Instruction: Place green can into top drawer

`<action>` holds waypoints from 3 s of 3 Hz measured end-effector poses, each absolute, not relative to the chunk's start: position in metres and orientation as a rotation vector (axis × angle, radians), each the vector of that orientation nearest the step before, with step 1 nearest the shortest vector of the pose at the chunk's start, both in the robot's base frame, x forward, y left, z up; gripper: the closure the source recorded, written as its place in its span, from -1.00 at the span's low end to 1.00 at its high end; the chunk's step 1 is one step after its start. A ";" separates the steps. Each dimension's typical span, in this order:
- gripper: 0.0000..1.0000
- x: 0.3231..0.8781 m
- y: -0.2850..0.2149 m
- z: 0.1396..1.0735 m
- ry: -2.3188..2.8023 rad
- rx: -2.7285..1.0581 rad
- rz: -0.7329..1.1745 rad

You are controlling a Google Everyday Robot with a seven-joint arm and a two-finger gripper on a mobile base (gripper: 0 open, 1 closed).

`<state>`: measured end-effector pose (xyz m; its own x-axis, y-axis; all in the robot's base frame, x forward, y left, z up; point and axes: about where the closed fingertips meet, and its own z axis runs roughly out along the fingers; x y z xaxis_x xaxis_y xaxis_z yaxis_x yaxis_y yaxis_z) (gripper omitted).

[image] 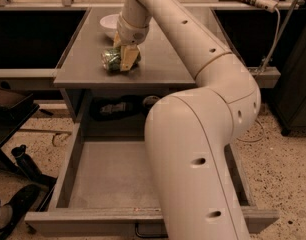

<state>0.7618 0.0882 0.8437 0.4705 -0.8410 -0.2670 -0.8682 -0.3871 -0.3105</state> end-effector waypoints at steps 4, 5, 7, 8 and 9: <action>1.00 0.591 0.033 0.912 1.193 -2.232 0.261; 1.00 0.558 0.013 0.904 1.240 -2.127 0.218; 1.00 0.573 0.028 0.840 1.395 -2.032 0.005; 1.00 0.581 0.033 0.842 1.385 -2.023 -0.043; 1.00 0.580 0.033 0.842 1.385 -2.024 -0.040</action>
Offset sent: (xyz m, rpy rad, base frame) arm -0.1539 -0.0612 0.0721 0.0563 0.0639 0.1710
